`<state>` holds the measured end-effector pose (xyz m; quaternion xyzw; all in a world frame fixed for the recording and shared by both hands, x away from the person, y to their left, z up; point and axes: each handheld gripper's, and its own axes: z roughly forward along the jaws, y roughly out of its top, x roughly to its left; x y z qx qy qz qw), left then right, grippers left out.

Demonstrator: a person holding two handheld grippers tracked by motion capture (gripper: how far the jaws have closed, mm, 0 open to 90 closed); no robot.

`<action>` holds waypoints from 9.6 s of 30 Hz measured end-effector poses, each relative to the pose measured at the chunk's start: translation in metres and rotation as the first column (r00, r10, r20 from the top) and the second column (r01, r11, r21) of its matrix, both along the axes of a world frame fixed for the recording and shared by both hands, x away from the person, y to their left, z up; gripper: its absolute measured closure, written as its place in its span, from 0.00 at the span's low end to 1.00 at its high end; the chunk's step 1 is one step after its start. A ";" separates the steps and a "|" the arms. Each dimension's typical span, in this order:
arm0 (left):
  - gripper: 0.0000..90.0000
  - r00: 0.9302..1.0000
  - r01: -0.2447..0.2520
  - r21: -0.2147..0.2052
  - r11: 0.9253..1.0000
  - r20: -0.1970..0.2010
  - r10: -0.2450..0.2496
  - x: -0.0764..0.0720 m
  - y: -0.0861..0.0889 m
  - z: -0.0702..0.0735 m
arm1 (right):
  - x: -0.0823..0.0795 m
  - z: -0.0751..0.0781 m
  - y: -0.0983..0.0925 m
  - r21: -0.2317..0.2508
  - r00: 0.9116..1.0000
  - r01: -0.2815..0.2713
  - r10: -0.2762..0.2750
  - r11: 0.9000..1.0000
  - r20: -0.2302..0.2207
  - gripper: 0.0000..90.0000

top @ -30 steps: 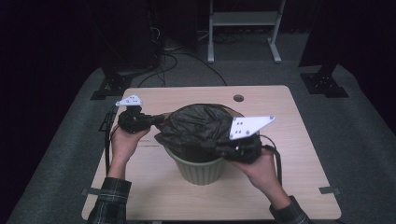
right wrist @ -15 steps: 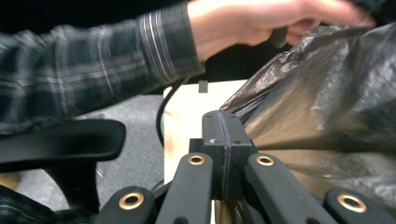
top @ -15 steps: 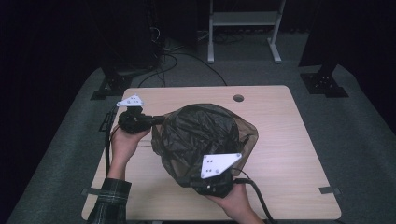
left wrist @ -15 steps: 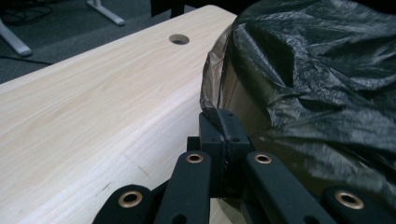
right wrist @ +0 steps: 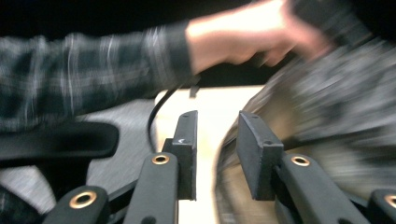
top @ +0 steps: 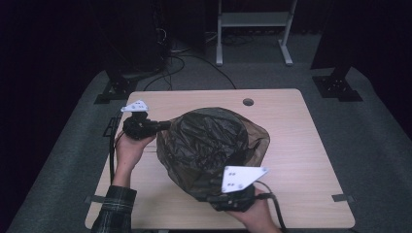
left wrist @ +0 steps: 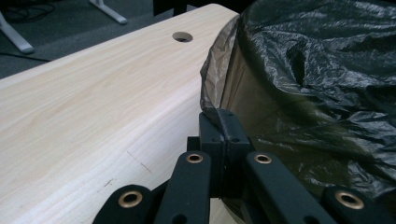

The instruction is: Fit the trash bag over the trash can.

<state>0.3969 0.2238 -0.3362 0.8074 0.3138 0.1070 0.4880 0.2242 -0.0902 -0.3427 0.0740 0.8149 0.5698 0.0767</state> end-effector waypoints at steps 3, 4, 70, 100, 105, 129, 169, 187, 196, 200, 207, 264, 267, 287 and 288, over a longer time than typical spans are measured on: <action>1.00 1.000 -0.005 -0.001 1.000 0.005 0.005 0.000 0.001 0.002 | 0.013 0.026 -0.027 0.037 0.997 0.068 -0.069 0.997 0.021 0.70; 1.00 1.000 -0.006 0.003 1.000 0.006 0.006 0.001 0.001 0.002 | 0.020 0.033 -0.036 0.045 0.994 0.103 -0.104 0.994 0.023 0.69; 0.60 0.998 -0.054 0.042 0.998 -0.039 0.056 0.012 0.005 -0.050 | 0.173 -0.070 -0.124 -0.204 0.806 0.524 -0.559 0.827 -0.196 0.66; 0.21 0.962 0.270 -0.023 0.963 0.060 -0.268 -0.069 0.009 -0.016 | 0.110 -0.020 -0.134 -0.033 0.966 0.184 -0.187 0.982 -0.178 0.39; 0.39 0.947 0.320 -0.037 0.947 0.050 -0.318 -0.067 0.006 -0.018 | 0.111 -0.021 -0.132 -0.028 0.970 0.166 -0.168 0.986 -0.178 0.62; 1.00 0.931 0.364 -0.147 0.920 0.026 -0.364 -0.083 0.011 -0.054 | 0.090 -0.050 -0.133 -0.038 0.964 0.115 -0.121 0.993 -0.235 1.00; 0.20 0.971 0.236 0.010 0.972 -0.042 -0.236 -0.099 0.024 -0.083 | 0.084 -0.047 -0.147 -0.091 0.942 0.235 -0.250 0.968 -0.225 0.35; 0.00 0.990 0.128 0.248 0.960 -0.095 -0.108 -0.107 0.027 -0.131 | 0.083 0.009 -0.151 0.007 0.953 0.290 -0.288 0.957 -0.097 0.11; 0.00 0.995 0.087 0.307 0.948 -0.072 -0.068 -0.102 0.025 -0.143 | 0.093 0.027 -0.133 -0.018 0.966 0.246 -0.247 0.969 -0.081 0.11; 0.00 0.997 0.078 0.285 0.955 -0.045 -0.068 -0.102 0.026 -0.146 | 0.099 0.032 -0.122 -0.033 0.971 0.229 -0.231 0.973 -0.068 0.11; 0.00 0.997 0.076 0.279 0.957 -0.040 -0.068 -0.102 0.026 -0.147 | 0.109 0.041 -0.100 -0.054 0.978 0.199 -0.202 0.978 -0.055 0.11; 0.00 0.997 0.076 0.279 0.957 -0.041 -0.068 -0.102 0.026 -0.147 | 0.148 0.021 0.012 -0.585 0.981 0.011 -0.123 0.811 -0.152 0.11; 0.00 0.997 0.076 0.279 0.957 -0.041 -0.068 -0.102 0.026 -0.147 | 0.150 0.021 0.015 -0.617 0.976 -0.002 -0.134 0.787 -0.175 0.11; 0.00 0.997 0.078 0.279 0.957 -0.041 -0.069 -0.102 0.026 -0.147 | 0.153 0.066 0.025 -0.490 0.987 0.026 -0.100 0.871 -0.125 0.11; 0.00 0.997 0.078 0.279 0.957 -0.041 -0.069 -0.102 0.026 -0.147 | 0.154 0.067 0.029 -0.487 0.988 0.023 -0.093 0.873 -0.121 0.11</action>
